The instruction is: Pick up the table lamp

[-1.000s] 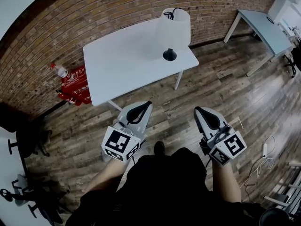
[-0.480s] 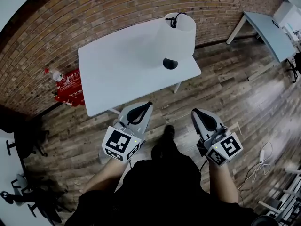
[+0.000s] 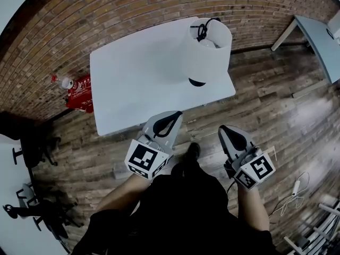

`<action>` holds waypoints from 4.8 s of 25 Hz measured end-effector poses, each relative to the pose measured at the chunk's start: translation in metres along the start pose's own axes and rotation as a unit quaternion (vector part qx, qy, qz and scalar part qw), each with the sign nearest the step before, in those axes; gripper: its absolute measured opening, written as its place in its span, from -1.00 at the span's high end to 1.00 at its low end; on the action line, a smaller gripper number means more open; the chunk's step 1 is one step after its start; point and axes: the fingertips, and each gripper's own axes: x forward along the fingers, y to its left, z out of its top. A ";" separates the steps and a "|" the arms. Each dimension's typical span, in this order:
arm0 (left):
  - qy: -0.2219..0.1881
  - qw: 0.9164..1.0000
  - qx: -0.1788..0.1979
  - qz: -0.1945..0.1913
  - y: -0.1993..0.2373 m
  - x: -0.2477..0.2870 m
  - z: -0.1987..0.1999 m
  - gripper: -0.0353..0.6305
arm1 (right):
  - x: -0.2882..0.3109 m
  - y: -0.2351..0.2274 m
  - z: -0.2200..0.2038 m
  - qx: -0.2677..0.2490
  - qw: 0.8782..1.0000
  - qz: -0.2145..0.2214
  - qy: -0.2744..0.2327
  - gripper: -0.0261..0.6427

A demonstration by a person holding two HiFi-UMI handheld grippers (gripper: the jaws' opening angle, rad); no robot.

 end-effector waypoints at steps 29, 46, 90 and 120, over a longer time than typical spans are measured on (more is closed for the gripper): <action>0.038 0.999 0.009 -0.020 0.088 0.119 -0.112 0.88 | 0.116 -0.068 -0.087 0.004 0.998 -0.061 0.021 0.90; 0.021 0.999 0.038 -0.025 0.106 0.206 -0.161 0.35 | 0.155 -0.099 -0.133 0.029 0.998 -0.057 -0.020 0.89; -0.105 0.992 0.070 -0.022 0.127 0.302 -0.134 0.54 | 0.154 -0.138 -0.172 0.071 0.995 -0.070 -0.017 0.89; -0.078 0.994 0.075 -0.012 0.121 0.287 -0.112 0.62 | 0.136 -0.123 -0.158 0.070 0.995 -0.063 -0.028 0.89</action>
